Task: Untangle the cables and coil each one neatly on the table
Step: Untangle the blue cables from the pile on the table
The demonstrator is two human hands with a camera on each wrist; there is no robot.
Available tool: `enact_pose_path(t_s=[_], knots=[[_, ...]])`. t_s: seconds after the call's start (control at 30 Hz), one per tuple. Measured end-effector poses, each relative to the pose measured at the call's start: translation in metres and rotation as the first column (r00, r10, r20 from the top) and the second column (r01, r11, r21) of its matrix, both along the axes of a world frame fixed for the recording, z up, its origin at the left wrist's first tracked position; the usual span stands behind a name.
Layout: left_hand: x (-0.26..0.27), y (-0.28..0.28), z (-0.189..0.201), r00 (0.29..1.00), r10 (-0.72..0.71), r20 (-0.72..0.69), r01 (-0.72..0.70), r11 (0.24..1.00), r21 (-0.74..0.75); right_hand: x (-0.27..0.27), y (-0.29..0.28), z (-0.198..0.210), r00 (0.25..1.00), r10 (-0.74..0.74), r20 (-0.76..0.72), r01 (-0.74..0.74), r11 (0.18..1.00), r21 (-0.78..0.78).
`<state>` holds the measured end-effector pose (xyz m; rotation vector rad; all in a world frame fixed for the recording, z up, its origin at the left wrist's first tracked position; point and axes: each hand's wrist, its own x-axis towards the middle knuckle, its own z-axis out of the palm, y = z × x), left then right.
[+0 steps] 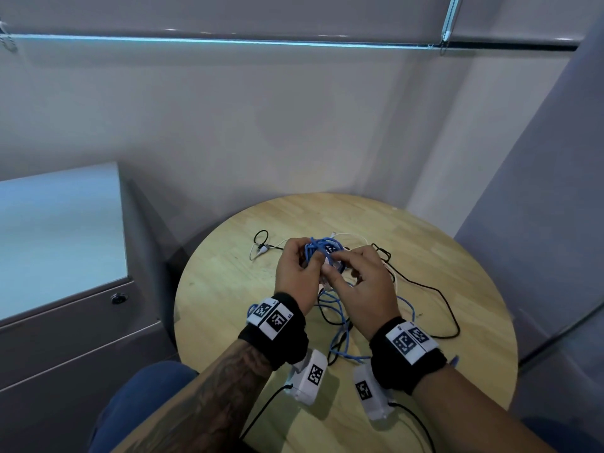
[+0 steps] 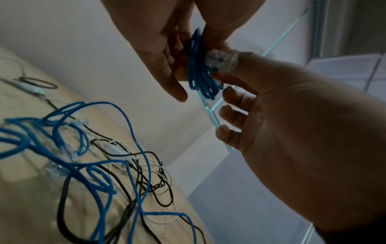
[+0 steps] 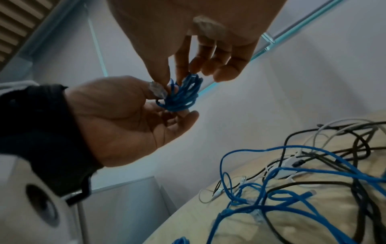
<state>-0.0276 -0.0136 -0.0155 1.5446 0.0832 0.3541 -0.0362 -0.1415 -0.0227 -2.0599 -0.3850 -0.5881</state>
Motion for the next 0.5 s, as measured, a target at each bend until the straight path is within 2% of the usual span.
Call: enact_pose_path(t_s=[0.13, 0.27, 0.33, 0.37, 0.43, 0.5], knots=[[-0.001, 0.000, 0.000, 1.000, 0.016, -0.004, -0.017, 0.994, -0.112, 0.002, 0.000, 0.001, 0.999, -0.053, -0.015, 0.051, 0.996, -0.070], [0.000, -0.004, -0.003, 0.995, 0.058, 0.075, -0.055, 0.998, -0.044, 0.003, -0.002, 0.010, 0.992, -0.124, -0.025, 0.118, 0.981, -0.157], [-0.001, -0.006, -0.006, 0.992, 0.064, 0.106, -0.064, 0.998, -0.002, 0.002, -0.002, 0.015, 0.984, -0.160, -0.078, 0.141, 0.967, -0.211], [-0.002, -0.007, -0.007, 0.991, 0.064, 0.114, -0.066, 0.998, 0.020, 0.002, -0.002, 0.017, 0.977, -0.165, -0.137, 0.136, 0.971, -0.198], [-0.003, -0.008, -0.007, 0.991, 0.053, 0.122, -0.058, 0.997, 0.044, 0.002, -0.002, 0.016, 0.965, -0.107, -0.239, 0.098, 0.994, -0.051], [-0.003, -0.008, -0.007, 0.993, 0.006, 0.117, -0.011, 0.999, 0.046, 0.001, -0.002, 0.013, 0.971, -0.041, -0.234, 0.063, 0.994, 0.086]])
